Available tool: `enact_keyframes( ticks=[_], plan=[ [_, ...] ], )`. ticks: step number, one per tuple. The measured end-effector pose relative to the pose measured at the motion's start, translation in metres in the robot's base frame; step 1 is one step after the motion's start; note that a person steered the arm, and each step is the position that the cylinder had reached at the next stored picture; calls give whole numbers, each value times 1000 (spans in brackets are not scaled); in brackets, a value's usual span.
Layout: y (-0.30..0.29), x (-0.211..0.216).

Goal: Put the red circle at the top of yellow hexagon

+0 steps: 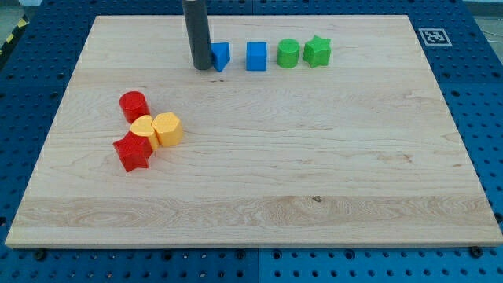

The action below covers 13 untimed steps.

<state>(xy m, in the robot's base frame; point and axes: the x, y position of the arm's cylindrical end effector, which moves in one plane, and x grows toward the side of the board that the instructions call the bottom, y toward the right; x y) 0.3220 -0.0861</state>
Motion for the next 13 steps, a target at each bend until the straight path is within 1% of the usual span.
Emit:
enact_keyframes(
  ticks=[4,5,6,7,8,9,10,12,13],
  plan=[
    [-2,1],
    [-3,9],
    [-25,13],
    [-65,22],
    [-99,47],
    [-124,59],
    [-127,61],
    [-124,113],
    [-92,113]
  ],
)
